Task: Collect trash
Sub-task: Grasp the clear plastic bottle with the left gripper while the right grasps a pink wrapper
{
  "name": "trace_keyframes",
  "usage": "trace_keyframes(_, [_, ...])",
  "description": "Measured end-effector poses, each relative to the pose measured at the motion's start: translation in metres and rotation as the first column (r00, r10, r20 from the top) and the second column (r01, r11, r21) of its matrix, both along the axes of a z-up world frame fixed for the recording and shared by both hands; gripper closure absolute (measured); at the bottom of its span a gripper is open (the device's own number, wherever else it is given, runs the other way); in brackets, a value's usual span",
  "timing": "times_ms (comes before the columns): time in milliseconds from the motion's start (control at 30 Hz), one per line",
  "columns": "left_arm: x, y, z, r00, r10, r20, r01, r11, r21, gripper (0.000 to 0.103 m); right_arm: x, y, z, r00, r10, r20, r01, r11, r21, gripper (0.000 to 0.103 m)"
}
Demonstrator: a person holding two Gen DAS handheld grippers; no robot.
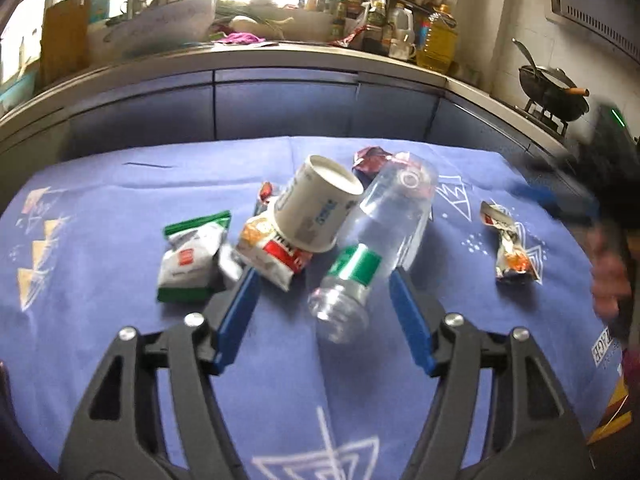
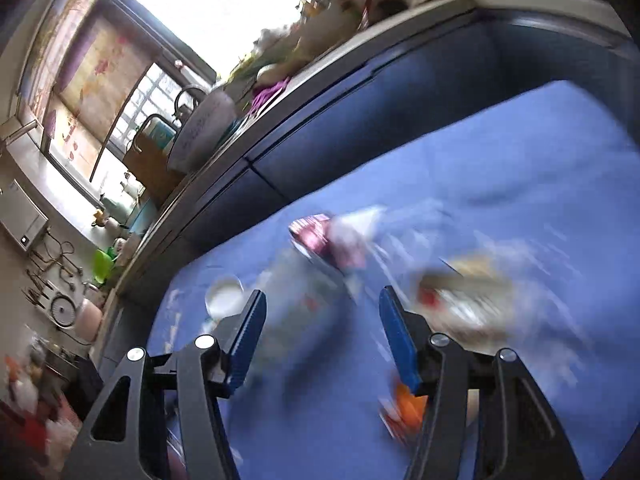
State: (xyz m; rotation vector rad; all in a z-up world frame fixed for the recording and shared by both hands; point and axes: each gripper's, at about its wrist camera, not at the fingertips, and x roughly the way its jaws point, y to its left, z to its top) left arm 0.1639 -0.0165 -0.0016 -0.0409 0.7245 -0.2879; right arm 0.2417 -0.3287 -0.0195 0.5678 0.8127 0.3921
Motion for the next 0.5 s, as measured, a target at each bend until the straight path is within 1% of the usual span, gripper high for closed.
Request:
trace_keyframes(67, [0.006,-0.009,-0.006,1.000,-0.019,-0.001,0.019,1.000,0.014,0.032,0.032,0.012,-0.003,0.999,0.022,-0.035,-0.021,1.000,0.016,0.045])
trace_keyframes(100, [0.011,-0.015,-0.011,0.999,-0.039,-0.012,0.039,0.999,0.024,0.032,0.050,0.021,-0.006,0.997,0.034,-0.063,-0.033,0.999,0.011,0.045])
trace_keyframes(133, [0.011,-0.017,-0.013,0.998,-0.052,-0.019,0.052,0.998,0.025,0.032,0.060,0.027,-0.008,0.996,0.039,-0.079,-0.039,0.999,0.002,0.045])
trace_keyframes(167, [0.011,-0.019,-0.016,0.997,-0.066,-0.028,0.066,0.997,0.026,0.037,0.067,0.033,-0.011,0.994,0.046,-0.096,-0.047,0.999,-0.010,0.045])
trace_keyframes(200, [0.010,-0.020,-0.020,0.995,-0.083,-0.046,0.084,0.996,0.023,0.052,0.071,0.039,-0.016,0.991,0.067,-0.117,-0.069,0.998,-0.015,0.045])
trace_keyframes(267, [0.007,-0.018,-0.026,0.988,-0.128,-0.090,0.128,0.992,-0.005,0.060,0.063,0.045,-0.024,0.981,0.123,-0.150,-0.121,0.992,0.018,0.046])
trace_keyframes(300, [-0.001,-0.015,-0.026,0.982,-0.156,-0.107,0.153,0.988,-0.032,0.062,0.050,0.052,-0.028,0.971,0.175,-0.165,-0.167,0.984,0.061,0.046])
trace_keyframes(333, [-0.010,-0.012,-0.026,0.978,-0.176,-0.115,0.171,0.984,-0.053,0.062,0.042,0.056,-0.029,0.961,0.221,-0.165,-0.209,0.974,0.088,0.046])
trace_keyframes(367, [-0.020,-0.008,-0.026,0.974,-0.194,-0.119,0.187,0.980,-0.073,0.063,0.029,0.063,-0.029,0.951,0.270,-0.153,-0.258,0.962,0.089,0.046])
trace_keyframes(400, [-0.032,-0.003,-0.026,0.971,-0.210,-0.117,0.200,0.976,-0.091,0.062,0.015,0.069,-0.024,0.947,0.296,-0.127,-0.294,0.955,0.035,0.046])
trace_keyframes(433, [-0.042,0.002,-0.027,0.972,-0.202,-0.118,0.192,0.977,-0.090,0.060,0.007,0.070,-0.019,0.949,0.299,-0.102,-0.301,0.954,-0.010,0.046])
trace_keyframes(500, [-0.047,0.006,-0.027,0.976,-0.172,-0.136,0.160,0.982,-0.096,0.033,0.007,0.065,-0.006,0.964,0.264,-0.042,-0.267,0.959,-0.098,0.046])
